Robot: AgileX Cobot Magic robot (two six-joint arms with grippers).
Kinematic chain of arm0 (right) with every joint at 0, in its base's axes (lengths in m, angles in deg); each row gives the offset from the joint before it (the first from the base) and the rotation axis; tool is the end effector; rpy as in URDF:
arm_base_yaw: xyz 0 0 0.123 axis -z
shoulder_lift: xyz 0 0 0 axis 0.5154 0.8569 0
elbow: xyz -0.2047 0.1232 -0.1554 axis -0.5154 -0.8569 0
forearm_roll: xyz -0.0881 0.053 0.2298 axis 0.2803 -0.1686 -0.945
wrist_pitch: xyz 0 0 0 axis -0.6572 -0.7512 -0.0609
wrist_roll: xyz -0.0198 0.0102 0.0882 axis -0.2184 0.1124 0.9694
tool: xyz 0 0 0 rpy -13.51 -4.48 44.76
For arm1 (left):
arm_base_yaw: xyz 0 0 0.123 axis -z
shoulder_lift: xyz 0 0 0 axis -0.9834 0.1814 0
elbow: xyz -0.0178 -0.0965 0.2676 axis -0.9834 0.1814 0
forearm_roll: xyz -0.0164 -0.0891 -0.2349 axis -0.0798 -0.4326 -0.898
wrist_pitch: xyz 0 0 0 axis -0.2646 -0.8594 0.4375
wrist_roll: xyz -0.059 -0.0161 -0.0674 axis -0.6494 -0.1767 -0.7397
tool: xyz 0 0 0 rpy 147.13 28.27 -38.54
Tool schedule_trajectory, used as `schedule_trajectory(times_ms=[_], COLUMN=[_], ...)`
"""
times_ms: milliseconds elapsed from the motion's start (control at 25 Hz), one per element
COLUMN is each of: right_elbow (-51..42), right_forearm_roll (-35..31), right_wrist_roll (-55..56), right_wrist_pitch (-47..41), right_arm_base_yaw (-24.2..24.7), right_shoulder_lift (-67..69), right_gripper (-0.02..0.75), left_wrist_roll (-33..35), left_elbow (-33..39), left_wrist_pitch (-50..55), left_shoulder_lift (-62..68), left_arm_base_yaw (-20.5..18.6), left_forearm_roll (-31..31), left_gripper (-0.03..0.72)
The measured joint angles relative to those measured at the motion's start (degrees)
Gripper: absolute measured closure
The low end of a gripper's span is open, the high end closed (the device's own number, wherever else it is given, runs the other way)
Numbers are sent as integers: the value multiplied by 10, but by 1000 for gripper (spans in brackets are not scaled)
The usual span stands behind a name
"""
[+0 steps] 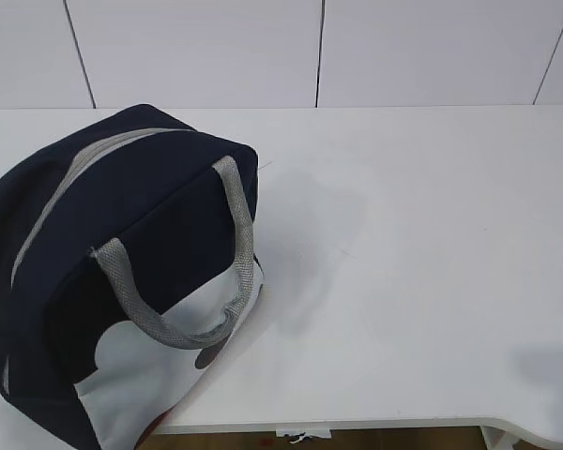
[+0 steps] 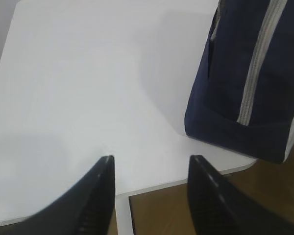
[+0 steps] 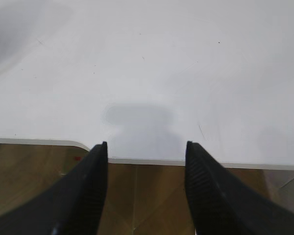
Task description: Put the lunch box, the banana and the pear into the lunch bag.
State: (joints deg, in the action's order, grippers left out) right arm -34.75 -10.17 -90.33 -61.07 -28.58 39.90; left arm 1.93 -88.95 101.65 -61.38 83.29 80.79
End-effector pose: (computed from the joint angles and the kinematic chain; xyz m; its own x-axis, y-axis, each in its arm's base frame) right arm -0.0112 -0.0002 0.2693 -0.5261 -0.0600 -0.8483 0.0070 0.9972 -0.0749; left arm -0.0084 -0.0041 0.2790 -0.4840 0.1229 -0.8664 0.1537 0.9866 0.0541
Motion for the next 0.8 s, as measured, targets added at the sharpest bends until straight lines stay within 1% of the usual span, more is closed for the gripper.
schedule_trajectory(times_ms=[200, 520, 800], right_elbow=[0, 0, 0], right_forearm_roll=[0, 0, 0], right_wrist_roll=[0, 0, 0], right_wrist_pitch=[0, 0, 0], right_arm_base_yaw=[0, 0, 0], right_shoulder_lift=[0, 0, 0], right_gripper=[351, 351, 351], left_wrist_roll=[0, 0, 0], left_elbow=[0, 0, 0], left_wrist_pitch=[0, 0, 0], left_shoulder_lift=[0, 0, 0], left_arm_base_yaw=[0, 0, 0], left_forearm_roll=[0, 0, 0], left_gripper=[337, 339, 371])
